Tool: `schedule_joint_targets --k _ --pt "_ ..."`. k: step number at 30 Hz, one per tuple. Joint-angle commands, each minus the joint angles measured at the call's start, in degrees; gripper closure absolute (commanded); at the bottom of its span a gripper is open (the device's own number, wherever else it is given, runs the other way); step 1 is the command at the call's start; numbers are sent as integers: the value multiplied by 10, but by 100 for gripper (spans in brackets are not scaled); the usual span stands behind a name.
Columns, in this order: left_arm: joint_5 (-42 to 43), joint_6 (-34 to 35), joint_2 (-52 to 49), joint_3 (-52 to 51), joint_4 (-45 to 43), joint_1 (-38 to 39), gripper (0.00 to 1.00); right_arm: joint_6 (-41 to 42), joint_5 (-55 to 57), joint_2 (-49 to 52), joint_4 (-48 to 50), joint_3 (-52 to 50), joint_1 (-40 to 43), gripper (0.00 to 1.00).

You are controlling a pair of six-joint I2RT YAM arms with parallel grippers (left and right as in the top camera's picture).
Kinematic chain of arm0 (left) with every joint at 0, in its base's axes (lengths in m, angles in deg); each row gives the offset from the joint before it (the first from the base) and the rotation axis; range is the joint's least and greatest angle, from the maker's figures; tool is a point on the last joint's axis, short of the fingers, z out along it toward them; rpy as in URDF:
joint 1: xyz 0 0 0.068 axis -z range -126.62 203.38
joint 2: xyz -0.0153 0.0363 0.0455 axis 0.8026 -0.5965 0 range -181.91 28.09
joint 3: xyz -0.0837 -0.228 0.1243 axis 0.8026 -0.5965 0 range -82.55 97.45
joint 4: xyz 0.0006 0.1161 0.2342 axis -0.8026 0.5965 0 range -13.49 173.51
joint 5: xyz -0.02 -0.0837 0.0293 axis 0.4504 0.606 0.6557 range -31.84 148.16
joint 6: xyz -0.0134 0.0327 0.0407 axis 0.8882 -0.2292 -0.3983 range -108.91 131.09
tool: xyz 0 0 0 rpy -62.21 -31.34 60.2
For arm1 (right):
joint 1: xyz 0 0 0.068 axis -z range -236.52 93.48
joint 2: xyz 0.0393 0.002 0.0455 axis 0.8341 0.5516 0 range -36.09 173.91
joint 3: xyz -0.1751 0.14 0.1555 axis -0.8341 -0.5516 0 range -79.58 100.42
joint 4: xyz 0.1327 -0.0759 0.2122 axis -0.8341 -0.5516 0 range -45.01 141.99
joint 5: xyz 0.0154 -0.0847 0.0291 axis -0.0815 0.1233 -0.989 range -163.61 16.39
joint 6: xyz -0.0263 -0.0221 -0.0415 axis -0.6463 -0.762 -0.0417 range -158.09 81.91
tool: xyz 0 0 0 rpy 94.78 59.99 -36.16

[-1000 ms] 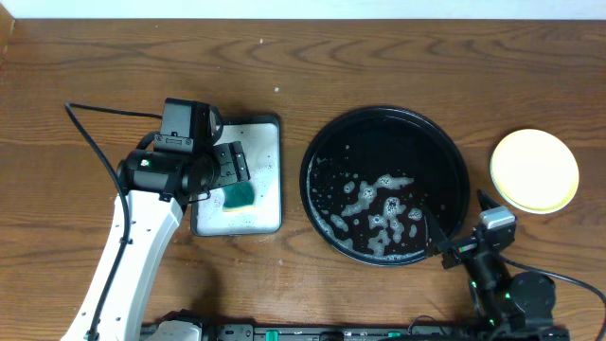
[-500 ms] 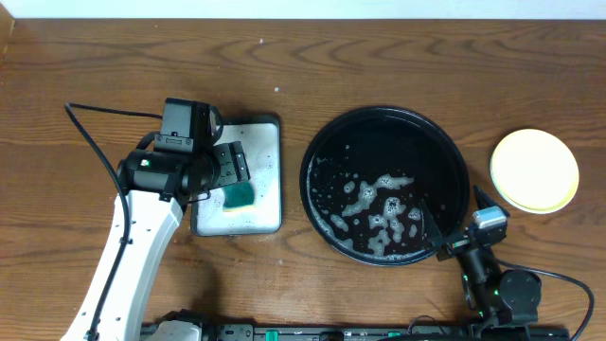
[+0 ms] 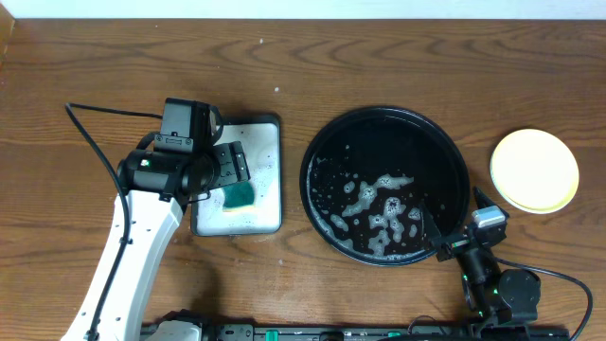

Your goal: Clean dirty plates on tray and stack at the side

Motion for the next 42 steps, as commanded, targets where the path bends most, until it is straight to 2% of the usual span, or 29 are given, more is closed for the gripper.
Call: schedule_joint_targets --k 1,4,10,17,22,27,30,33,42 --pt "1 -3 3 10 1 -2 16 -9 3 -2 -4 -1 5 1" --pt "1 -3 30 -4 1 4 16 -9 3 -2 -4 -1 5 1" --pt "-24 -3 153 -83 -10 1 16 -9 3 -2 -4 -1 5 1" --pt "-37 -6 347 -253 -261 -33 16 -9 3 -2 -4 -1 5 1" --pt "-33 -6 493 -387 -380 -45 16 -9 3 -2 -4 -1 5 1" --pt "-32 -13 626 -481 -409 -55 16 -9 3 -2 -4 -1 5 1" --pt "-5 -43 692 -522 -419 -78 16 -9 3 -2 -4 -1 5 1" --pt "-4 -46 739 -553 -431 -95 16 -9 3 -2 -4 -1 5 1" --pt "-7 -45 742 -636 -522 -104 16 -9 3 -2 -4 -1 5 1"
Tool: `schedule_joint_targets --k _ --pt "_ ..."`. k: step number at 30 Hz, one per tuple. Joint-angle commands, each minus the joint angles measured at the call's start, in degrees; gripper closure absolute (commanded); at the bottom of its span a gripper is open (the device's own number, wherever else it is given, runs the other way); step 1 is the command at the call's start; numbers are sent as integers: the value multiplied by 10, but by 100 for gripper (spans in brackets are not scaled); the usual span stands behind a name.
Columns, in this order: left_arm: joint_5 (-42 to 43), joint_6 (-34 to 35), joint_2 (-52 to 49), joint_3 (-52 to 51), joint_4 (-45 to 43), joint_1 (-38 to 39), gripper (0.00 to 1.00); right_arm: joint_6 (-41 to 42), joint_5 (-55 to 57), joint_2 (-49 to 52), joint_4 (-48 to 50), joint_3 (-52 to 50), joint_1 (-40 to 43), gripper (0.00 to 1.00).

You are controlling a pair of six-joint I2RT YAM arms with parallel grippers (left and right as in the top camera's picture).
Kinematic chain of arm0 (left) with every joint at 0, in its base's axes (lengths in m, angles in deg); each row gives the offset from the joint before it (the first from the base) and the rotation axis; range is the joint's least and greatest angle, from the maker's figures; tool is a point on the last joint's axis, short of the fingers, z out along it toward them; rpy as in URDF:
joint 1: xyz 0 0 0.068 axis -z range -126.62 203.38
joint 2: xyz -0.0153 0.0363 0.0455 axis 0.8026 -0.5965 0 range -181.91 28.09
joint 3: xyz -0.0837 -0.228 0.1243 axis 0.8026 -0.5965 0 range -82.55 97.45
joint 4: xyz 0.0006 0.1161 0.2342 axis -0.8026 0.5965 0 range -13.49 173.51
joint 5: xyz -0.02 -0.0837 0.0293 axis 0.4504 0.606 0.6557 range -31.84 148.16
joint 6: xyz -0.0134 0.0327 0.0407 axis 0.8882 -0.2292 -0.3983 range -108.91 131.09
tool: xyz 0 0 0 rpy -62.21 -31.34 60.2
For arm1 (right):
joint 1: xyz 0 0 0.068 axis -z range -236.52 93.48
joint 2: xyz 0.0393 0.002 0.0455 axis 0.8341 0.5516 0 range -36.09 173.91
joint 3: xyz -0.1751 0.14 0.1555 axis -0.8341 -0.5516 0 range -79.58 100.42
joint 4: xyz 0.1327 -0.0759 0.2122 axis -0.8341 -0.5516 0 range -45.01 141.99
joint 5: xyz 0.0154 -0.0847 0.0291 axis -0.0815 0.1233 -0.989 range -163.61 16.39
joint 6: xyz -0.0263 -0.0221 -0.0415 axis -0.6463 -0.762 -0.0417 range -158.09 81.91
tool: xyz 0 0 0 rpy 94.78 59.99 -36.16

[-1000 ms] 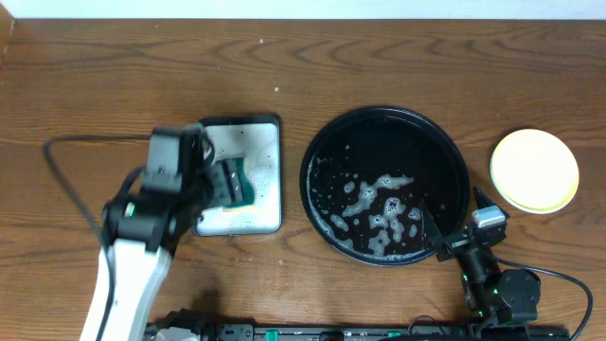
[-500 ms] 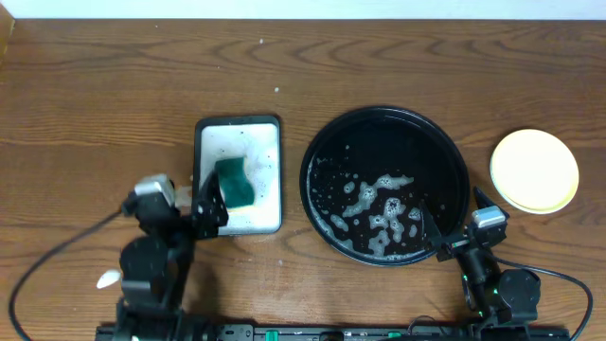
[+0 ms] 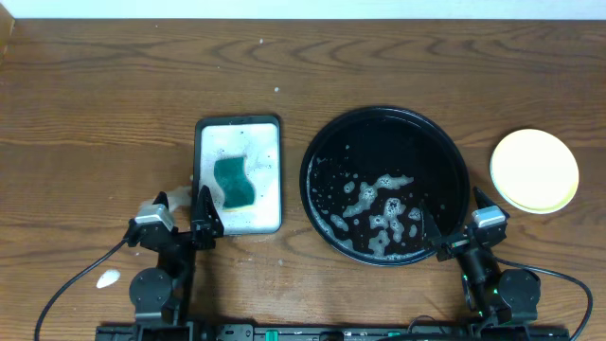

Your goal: Clean dirty plates on tray and stack at the side

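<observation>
The round black tray [image 3: 322, 142] lies right of centre, with soapy foam [image 3: 383, 210] spread over its floor and no plate on it. Pale yellow plates [image 3: 534, 170] are stacked at the far right. A teal sponge [image 3: 234, 181] rests loose on a small white tray [image 3: 267, 142]. My left gripper [image 3: 182, 204] is folded back at the near edge, just off that tray's near left corner, open and holding nothing. Against the black tray's near right rim stands my right gripper [image 3: 453, 213], open and also holding nothing.
A small white blob of foam [image 3: 107, 278] lies on the wooden table near the front left. Both arm bases and their cables sit along the near edge.
My left arm was stretched out over the white tray with its gripper at the sponge. Now it is folded back at the near edge, and the sponge lies free on the tray. The right arm is unchanged.
</observation>
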Motion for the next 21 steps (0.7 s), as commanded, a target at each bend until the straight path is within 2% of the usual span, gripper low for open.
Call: schedule_joint_targets --k 1,11,21 --pt "6 -9 5 -36 -34 -3 16 -8 2 -2 -3 -1 5 1" --pt "5 -8 5 -34 28 -2 16 -8 2 -2 -3 -1 5 1" --pt "5 -8 4 -34 28 -2 16 -8 2 -2 -3 -1 5 1"
